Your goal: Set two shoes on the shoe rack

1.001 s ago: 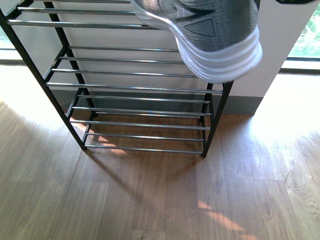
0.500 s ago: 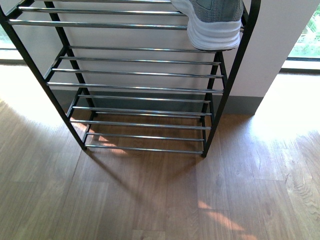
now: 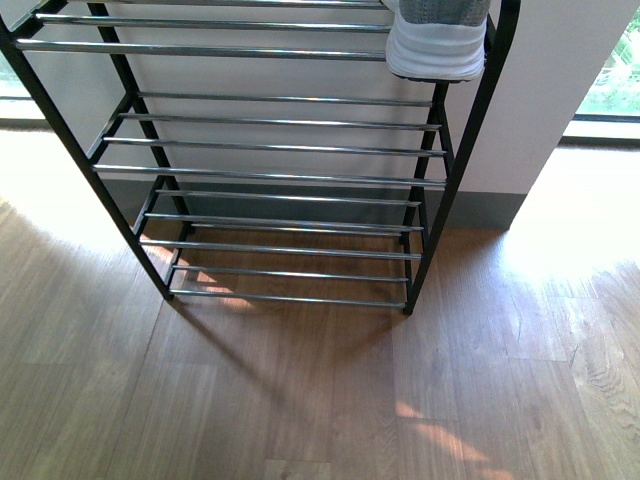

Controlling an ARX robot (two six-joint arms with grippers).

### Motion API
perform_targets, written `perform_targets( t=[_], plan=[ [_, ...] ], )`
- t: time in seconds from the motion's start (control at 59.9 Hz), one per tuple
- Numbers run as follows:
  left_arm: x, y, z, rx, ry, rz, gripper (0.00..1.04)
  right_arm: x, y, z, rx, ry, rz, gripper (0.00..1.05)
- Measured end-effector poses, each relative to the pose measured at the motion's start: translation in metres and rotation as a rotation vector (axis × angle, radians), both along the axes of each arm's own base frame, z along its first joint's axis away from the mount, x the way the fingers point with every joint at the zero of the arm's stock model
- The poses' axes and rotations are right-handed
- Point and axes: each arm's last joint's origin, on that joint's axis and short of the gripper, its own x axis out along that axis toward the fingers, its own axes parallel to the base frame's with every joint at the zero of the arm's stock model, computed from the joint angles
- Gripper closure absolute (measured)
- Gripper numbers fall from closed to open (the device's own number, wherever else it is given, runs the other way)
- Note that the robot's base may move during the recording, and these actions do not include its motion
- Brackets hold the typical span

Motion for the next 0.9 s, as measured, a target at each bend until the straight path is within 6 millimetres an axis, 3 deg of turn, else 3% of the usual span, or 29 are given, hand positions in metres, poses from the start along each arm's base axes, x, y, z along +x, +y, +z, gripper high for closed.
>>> perform_targets(
  t=[0.133,0.267,0.467,0.534,0.617,0.801,0.901],
  plan=[
    [0.0,0.0,0.0,0.0,0.001,0.0,1.03,-0.008,-0.002,0.003,0.033,-0.012,0.035,0.71],
    [0.0,0.0,0.0,0.0,0.0,0.0,1.03,-0.03,-0.009,0.016,0.062,-0.027,0.075,0.52],
    [0.0,0.0,0.0,0.0,0.0,0.0,1.03,-0.096,-0.038,0.054,-0.021,-0.138,0.157,0.21],
    [0.0,0.0,0.0,0.0,0.0,0.0,1.03,-0.118,-0.052,0.066,-0.132,-0.29,0.129,0.32],
    [0.0,0.0,0.0,0.0,0.0,0.0,1.03,-0.136,-0.069,0.064,-0.213,-0.377,0.12,0.44],
    [0.0,0.0,0.0,0.0,0.0,-0.001,1.03,-0.17,-0.099,0.019,-0.322,-0.316,0.135,0.72],
    [0.0,0.0,0.0,0.0,0.0,0.0,1.03,-0.187,-0.11,0.005,-0.334,-0.301,0.145,0.86]
  ],
)
